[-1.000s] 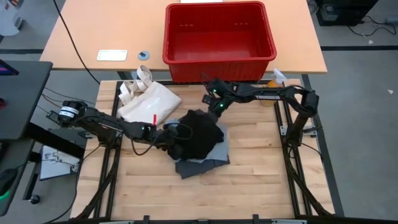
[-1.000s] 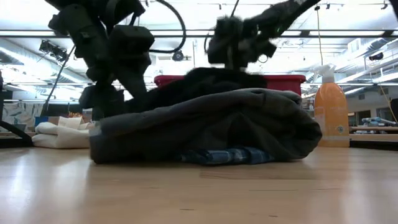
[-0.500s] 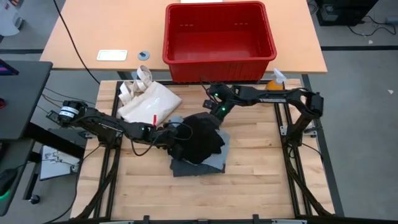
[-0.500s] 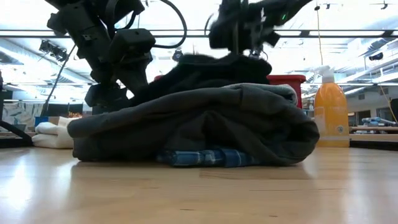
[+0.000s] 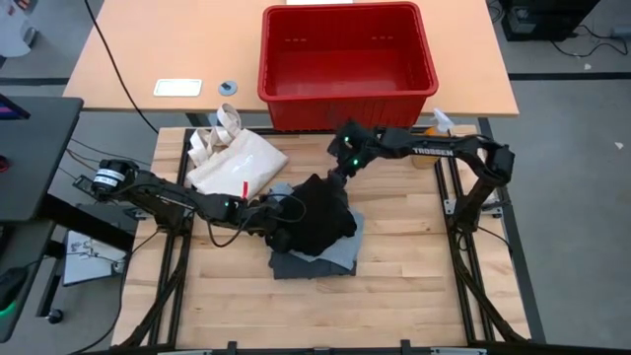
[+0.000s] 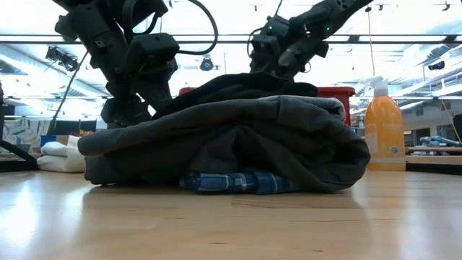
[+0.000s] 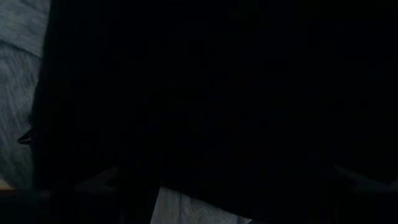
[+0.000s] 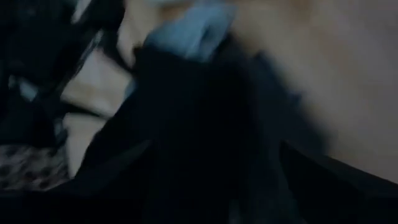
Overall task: Fold Laundry from Bin
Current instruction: Put the black t-shirt into the red organizer bin
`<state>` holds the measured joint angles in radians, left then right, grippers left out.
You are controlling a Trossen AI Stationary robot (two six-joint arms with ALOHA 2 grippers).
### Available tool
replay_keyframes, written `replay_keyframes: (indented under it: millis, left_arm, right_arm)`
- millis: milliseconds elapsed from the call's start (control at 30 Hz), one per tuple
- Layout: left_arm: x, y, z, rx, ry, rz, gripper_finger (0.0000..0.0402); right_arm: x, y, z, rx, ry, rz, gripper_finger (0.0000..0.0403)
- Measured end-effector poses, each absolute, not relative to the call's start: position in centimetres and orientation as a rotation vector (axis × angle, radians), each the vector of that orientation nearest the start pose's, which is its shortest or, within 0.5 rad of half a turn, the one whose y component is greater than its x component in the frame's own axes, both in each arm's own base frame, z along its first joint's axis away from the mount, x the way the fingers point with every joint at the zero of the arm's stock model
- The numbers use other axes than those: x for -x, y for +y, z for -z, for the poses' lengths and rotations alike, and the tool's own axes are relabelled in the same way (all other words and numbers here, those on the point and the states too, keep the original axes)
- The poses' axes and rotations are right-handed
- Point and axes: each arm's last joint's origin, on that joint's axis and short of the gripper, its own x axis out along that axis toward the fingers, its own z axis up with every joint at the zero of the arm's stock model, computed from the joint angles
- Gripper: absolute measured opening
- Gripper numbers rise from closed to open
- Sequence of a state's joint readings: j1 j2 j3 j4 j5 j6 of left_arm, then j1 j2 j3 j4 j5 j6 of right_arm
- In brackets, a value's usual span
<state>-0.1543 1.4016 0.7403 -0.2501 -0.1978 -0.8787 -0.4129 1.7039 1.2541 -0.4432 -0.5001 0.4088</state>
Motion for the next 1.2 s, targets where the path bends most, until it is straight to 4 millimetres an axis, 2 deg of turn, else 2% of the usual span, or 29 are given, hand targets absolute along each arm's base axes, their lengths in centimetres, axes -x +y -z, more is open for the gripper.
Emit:
replay_keyframes:
  millis: [100, 167, 267, 367, 567, 667, 733, 900, 967, 1100, 1200]
  left_arm:
    - [-26.2, -3.5, -18.5, 0.657, 0.806, -0.431, 0.0293]
    - [-26.3, -3.3, -18.5, 0.655, 0.796, -0.441, 0.0293]
    - [-26.4, -3.1, -18.5, 0.654, 0.786, -0.452, 0.0293]
    - [-26.4, -2.9, -18.5, 0.665, 0.782, -0.464, 0.0293]
    - [-26.4, -2.5, -18.6, 0.668, 0.761, -0.501, 0.0293]
    - [-26.5, -2.2, -18.6, 0.666, 0.745, -0.523, 0.0293]
    - [-26.5, -2.0, -18.6, 0.664, 0.742, -0.527, 0.0293]
    - [-26.6, -1.7, -18.7, 0.651, 0.735, -0.528, 0.0293]
    - [-26.6, -1.7, -18.7, 0.65, 0.734, -0.527, 0.0293]
    - [-27.0, -1.8, -19.1, 0.65, 0.7, -0.481, 0.0293]
    - [-27.1, -2.0, -20.4, 0.649, 0.706, -0.411, 0.0293]
  right_arm:
    - [-33.6, -14.5, -23.5, -0.775, 0.789, 0.086, 0.0348]
    - [-34.4, -14.9, -22.7, -0.783, 0.762, 0.037, 0.0348]
    - [-35.5, -14.5, -21.8, -0.806, 0.743, -0.041, 0.0348]
    - [-36.2, -13.6, -21.4, -0.898, 0.751, -0.153, 0.0348]
    - [-35.7, -11.0, -25.3, -0.905, 0.692, -0.254, 0.0348]
    - [-35.7, -10.1, -26.3, -0.872, 0.662, -0.319, 0.0348]
    - [-35.6, -9.8, -26.0, -0.835, 0.687, -0.263, 0.0348]
    - [-35.8, -10.0, -22.6, -0.849, 0.845, -0.186, 0.0348]
    - [-35.9, -9.8, -22.7, -0.82, 0.842, -0.181, 0.0348]
    - [-36.0, -9.6, -22.4, -0.673, 0.85, -0.028, 0.0347]
    - [-36.1, -9.6, -22.4, -0.611, 0.84, -0.028, 0.0333]
